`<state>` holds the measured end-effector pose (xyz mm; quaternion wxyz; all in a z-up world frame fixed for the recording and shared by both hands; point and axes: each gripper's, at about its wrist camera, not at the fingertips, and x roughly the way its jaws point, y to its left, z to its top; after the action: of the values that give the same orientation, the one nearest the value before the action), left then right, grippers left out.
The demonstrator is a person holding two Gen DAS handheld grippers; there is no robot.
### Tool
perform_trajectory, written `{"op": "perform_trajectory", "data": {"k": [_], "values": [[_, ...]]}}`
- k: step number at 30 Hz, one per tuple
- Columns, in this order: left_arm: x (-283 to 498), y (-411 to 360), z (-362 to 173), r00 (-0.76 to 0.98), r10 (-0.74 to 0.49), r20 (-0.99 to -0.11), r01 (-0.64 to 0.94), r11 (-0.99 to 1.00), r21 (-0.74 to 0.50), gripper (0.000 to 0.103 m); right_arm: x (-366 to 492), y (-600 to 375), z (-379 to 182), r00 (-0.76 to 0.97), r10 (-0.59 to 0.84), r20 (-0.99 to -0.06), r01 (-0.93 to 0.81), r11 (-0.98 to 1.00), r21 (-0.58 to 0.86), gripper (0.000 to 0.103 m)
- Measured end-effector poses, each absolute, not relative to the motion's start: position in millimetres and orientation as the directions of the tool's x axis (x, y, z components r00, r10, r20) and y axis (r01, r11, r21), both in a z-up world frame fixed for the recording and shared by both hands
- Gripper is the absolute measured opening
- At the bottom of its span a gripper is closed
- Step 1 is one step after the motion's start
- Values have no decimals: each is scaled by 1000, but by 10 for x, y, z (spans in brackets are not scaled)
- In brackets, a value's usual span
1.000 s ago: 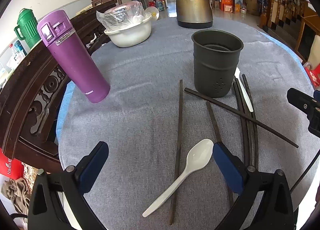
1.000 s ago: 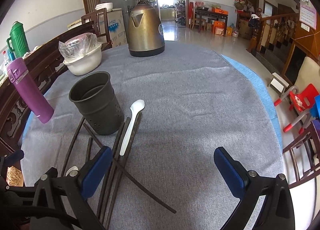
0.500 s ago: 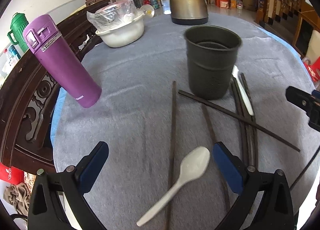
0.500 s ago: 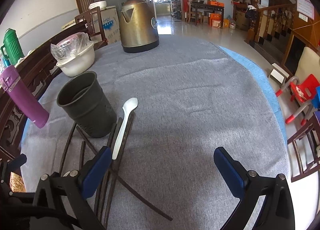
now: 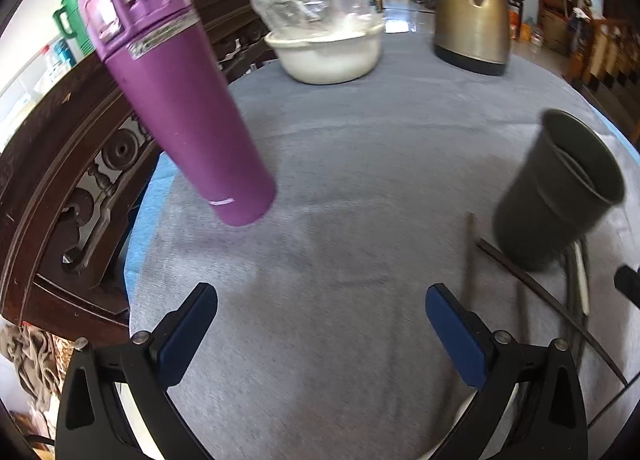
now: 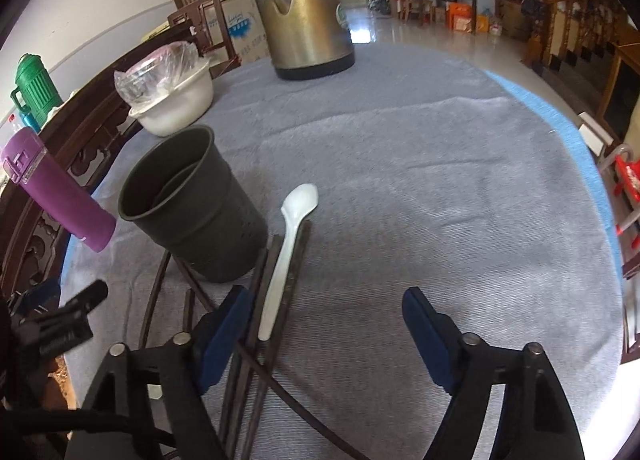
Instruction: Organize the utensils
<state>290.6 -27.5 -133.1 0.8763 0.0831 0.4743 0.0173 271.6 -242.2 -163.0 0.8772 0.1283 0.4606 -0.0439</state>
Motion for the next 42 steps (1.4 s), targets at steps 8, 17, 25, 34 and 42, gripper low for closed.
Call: {"op": "perform_trajectory", "data": {"k": [8,17,25,34,42], "values": [[3096,-35,-1516,491,102,-865,9,992,122,103,2827,-2452,-1703,530,106,-842,208,946,250,81],[3130,112,-1591,454,51,-890,-3,998,55,103,2908,-2435,-1734,510,86,-856,230,945,232,81],[3112,156,-1627,445,22,-895,6,1000,28,103,2914,-2334,-1699,509,85,-857,212,952,221,81],[3097,154,-1631,445,13,-896,11,1000,20,103,2912,-2290,-1677,512,85,-855,207,953,219,81],[3071,63,-1641,440,3,-898,30,999,18,103,2921,-2244,-1694,510,90,-856,200,955,220,81]]}}
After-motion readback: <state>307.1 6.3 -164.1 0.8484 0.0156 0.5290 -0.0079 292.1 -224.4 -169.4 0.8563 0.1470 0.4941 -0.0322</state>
